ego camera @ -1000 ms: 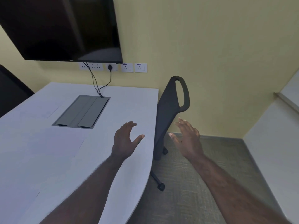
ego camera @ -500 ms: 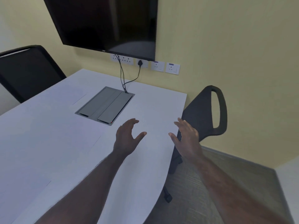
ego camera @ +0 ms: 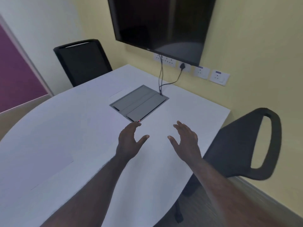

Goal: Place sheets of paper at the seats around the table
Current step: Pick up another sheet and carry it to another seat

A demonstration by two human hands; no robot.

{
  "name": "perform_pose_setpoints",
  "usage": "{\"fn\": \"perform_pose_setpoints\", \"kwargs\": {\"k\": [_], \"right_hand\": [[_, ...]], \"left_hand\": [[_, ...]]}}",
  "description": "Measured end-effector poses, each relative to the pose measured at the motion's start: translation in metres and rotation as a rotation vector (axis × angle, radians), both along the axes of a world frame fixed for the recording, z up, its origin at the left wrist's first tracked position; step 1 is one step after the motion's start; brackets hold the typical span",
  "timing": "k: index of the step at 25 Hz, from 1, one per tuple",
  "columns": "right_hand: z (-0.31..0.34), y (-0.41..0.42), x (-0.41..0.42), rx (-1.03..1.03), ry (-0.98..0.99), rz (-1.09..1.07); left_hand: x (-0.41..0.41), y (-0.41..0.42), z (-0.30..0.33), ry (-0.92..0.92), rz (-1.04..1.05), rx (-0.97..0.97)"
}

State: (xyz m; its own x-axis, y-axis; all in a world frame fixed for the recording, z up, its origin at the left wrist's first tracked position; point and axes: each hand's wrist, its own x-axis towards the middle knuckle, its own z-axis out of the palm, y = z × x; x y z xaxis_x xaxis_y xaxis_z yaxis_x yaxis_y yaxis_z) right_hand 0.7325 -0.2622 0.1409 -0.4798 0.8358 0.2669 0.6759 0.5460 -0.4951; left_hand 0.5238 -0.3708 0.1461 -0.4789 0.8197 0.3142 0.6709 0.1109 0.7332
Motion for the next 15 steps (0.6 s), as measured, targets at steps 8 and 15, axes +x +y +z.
{"fn": "perform_pose_setpoints", "kwargs": {"k": [8, 15], "right_hand": [[-0.017, 0.024, -0.055, -0.041, 0.024, 0.204], [-0.025, 0.05, -0.12, -0.04, 0.014, 0.279]], "left_hand": [[-0.022, -0.023, -0.016, -0.037, 0.229, -0.071], [-0.071, -0.026, -0.028, -0.096, 0.348, -0.065]]}}
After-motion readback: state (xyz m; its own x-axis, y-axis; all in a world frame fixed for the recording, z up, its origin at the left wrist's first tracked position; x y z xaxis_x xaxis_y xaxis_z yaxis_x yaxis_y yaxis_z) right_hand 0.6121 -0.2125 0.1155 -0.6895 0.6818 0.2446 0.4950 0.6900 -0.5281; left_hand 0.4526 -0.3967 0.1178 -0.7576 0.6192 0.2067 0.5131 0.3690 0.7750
